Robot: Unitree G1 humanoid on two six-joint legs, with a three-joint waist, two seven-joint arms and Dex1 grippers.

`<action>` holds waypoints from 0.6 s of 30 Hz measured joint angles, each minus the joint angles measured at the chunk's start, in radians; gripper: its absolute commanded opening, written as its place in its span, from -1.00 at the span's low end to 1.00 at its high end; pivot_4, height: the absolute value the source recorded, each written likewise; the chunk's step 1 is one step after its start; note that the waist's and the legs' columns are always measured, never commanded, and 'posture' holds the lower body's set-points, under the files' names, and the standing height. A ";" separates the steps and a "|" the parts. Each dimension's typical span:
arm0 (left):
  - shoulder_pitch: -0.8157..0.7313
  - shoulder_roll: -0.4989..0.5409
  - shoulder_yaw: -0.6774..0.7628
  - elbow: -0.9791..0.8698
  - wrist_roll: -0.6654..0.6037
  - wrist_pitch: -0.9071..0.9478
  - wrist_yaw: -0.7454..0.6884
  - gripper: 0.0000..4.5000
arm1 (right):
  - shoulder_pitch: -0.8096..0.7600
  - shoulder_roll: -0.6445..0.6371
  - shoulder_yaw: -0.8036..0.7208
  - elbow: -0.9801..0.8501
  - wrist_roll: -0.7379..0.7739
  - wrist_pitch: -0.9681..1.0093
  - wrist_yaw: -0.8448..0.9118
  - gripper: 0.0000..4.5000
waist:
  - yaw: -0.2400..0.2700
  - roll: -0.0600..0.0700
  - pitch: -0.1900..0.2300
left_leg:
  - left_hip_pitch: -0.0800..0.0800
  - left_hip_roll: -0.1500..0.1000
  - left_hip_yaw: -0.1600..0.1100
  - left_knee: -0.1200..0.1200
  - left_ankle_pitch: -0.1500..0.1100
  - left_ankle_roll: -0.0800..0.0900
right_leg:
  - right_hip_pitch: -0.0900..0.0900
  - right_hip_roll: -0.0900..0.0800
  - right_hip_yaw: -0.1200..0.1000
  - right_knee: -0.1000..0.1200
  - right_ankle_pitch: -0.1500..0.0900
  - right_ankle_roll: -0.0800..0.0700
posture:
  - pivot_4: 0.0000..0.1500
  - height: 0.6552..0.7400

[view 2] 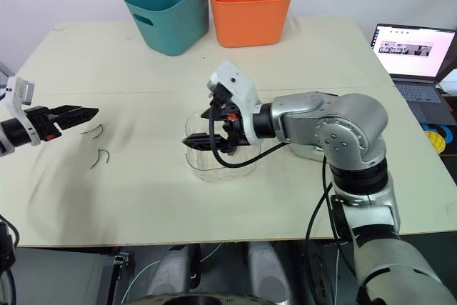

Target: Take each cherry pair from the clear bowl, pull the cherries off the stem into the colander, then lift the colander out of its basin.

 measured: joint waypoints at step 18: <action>-0.075 0.009 -0.284 -0.748 -0.164 0.107 -0.177 0.99 | -0.020 -0.002 0.115 0.245 0.025 0.145 -0.215 0.84 | -0.019 0.000 0.000 | 0.000 0.000 0.002 -0.001 0.000 0.000 | -0.001 0.002 0.003 -0.002 -0.002 0.003 | 1.00 1.00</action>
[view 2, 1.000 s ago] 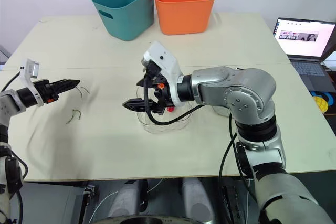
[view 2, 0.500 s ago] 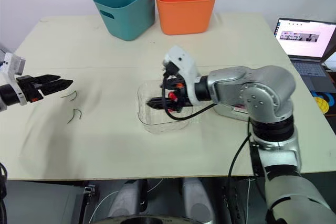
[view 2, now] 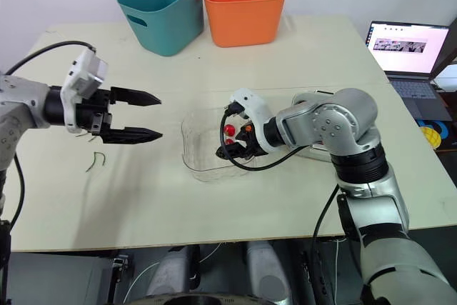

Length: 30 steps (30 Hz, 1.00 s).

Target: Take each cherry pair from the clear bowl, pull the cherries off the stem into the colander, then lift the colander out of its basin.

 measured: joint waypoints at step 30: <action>0.063 0.047 -0.050 -0.047 0.058 -0.094 -0.004 1.00 | -0.033 0.174 0.194 0.062 -0.306 -0.025 -0.017 -0.04 | -0.001 0.000 0.000 | 0.000 0.000 0.000 0.000 0.000 0.000 | 0.000 0.000 0.000 0.000 -0.001 0.000 | 1.00 1.00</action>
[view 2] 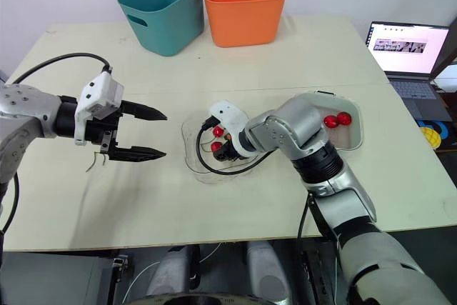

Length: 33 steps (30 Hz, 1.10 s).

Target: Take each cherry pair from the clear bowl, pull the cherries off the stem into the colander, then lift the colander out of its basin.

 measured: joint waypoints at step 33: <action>-0.017 0.000 -0.001 0.074 0.043 -0.026 -0.010 1.00 | -0.041 -0.055 0.165 0.015 -0.172 -0.175 0.230 0.97 | 0.000 0.000 0.000 | 0.000 0.000 0.000 0.000 0.000 0.000 | 0.000 0.000 0.000 0.000 0.000 0.000 | 1.00 1.00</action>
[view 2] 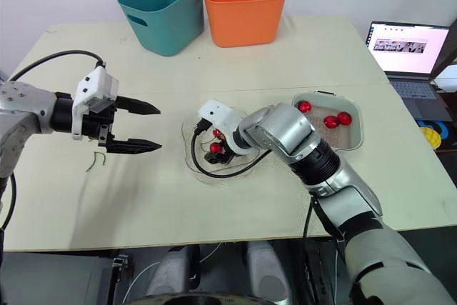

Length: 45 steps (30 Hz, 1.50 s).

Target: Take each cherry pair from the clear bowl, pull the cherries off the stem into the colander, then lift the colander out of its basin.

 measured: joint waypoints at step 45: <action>-0.059 -0.022 0.016 0.112 -0.019 0.024 -0.010 1.00 | -0.018 -0.060 -0.153 -0.087 -0.097 -0.009 0.112 -0.52 | 0.003 0.000 0.000 | 0.000 0.000 0.000 0.000 0.000 0.000 | 0.000 0.000 -0.001 0.000 0.000 0.000 | 1.00 1.00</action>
